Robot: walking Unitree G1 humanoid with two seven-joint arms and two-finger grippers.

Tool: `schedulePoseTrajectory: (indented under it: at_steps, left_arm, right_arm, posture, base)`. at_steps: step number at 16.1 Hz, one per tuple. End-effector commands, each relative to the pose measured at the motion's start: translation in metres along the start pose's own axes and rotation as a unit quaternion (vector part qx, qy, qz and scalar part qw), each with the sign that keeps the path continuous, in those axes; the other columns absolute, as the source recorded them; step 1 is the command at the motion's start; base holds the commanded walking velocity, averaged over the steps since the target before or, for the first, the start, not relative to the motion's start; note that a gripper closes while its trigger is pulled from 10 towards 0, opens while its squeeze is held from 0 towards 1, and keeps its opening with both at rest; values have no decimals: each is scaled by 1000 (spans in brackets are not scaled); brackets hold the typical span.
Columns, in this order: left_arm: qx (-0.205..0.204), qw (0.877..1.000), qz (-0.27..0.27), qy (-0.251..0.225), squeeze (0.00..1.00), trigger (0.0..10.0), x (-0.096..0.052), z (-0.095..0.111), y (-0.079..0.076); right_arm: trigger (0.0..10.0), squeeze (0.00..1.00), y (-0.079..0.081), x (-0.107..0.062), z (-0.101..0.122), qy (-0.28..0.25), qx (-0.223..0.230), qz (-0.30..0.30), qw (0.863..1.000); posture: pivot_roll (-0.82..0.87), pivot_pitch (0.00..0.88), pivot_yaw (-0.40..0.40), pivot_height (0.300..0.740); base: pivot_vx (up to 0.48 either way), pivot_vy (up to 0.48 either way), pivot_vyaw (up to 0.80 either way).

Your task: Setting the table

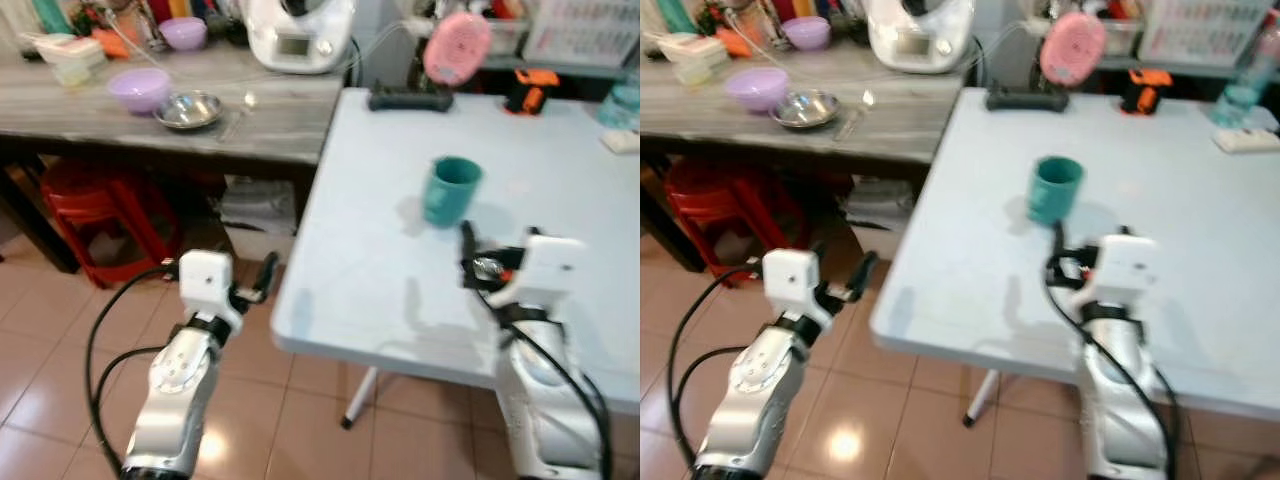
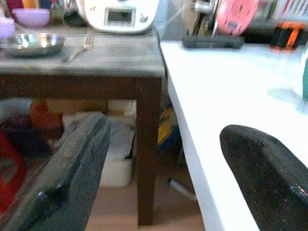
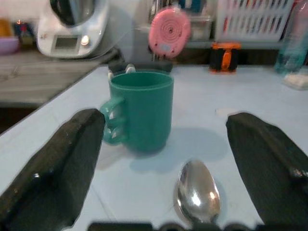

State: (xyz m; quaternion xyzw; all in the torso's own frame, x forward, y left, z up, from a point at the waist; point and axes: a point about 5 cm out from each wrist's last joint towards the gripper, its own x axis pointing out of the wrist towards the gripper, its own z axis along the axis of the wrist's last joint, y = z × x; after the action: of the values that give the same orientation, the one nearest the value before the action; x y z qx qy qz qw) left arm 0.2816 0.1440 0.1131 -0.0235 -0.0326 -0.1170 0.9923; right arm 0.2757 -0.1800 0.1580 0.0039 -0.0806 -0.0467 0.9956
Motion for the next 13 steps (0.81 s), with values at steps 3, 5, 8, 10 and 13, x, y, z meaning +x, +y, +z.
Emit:
schedulePoseTrajectory:
  at_steps: [3,5,8,10,13]
  left_arm:
    - [-6,1000,-14,5,0,10000,0,-1,-2]
    - [-29,997,-73,16,0,10000,-6,-6,-7]
    - [-25,990,-133,29,0,10000,-11,-8,-13]
    - [-20,985,-169,40,0,10000,-14,-11,-17]
    - [-13,970,-239,44,0,10000,-18,-10,-28]
  right_arm:
    - [10000,0,2,2,2,1,5,11,1000]
    - [10000,0,5,1,-3,19,11,17,1000]
    - [10000,0,6,-2,-12,47,13,17,999]
    - [10000,0,10,-1,-17,61,17,27,998]
    - [10000,0,20,0,-30,107,20,52,993]
  posture:
    - [-98,87,79,740]
    - [-100,89,77,740]
    - [-100,95,73,740]
    - [-101,95,72,740]
    - [-97,94,65,740]
  base:
    - [0,-95,0]
    - [0,0,0]
    - [0,0,0]
    - [0,0,0]
    - [0,0,0]
